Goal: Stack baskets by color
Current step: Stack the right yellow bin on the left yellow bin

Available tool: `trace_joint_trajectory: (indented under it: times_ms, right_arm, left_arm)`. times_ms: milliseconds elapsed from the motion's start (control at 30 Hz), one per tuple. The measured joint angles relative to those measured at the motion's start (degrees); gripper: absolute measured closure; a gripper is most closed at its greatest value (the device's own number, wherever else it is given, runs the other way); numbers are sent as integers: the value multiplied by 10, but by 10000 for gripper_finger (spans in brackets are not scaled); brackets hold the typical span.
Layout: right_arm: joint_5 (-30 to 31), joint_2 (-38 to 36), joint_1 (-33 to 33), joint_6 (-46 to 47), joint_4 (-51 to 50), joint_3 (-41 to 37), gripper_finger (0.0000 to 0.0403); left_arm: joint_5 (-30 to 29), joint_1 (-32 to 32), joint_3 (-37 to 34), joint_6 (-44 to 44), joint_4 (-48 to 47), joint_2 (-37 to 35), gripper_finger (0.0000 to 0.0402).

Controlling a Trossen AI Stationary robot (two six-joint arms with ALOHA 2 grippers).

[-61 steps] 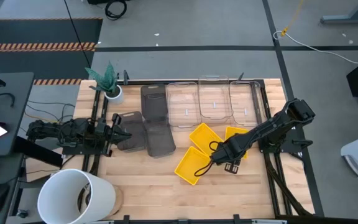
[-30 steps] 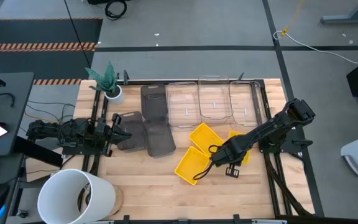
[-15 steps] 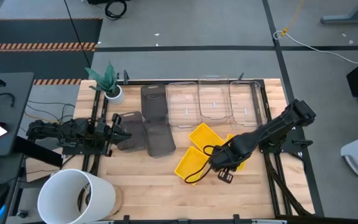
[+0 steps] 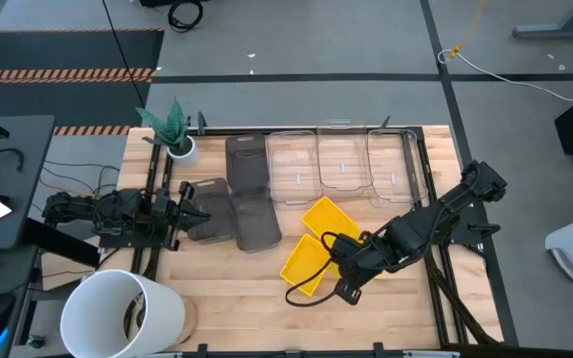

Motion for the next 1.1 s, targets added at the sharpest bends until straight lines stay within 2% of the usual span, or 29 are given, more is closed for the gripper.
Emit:
trace_joint_trajectory:
  times_ms: [300,600,833,933,1100]
  right_arm:
    - [27,5,0,-8,114,0,400]
    - [53,5,0,-25,230,0,400]
    - [24,5,-6,-30,291,0,400]
    - [12,5,-14,-40,286,0,400]
    - [12,5,-39,-42,209,0,400]
  left_arm:
    - [0,0,0,0,0,0,363]
    - [0,0,0,0,0,0,370]
    - [0,0,0,0,0,0,366]
    - [0,0,0,0,0,0,363]
    - [0,0,0,0,0,0,367]
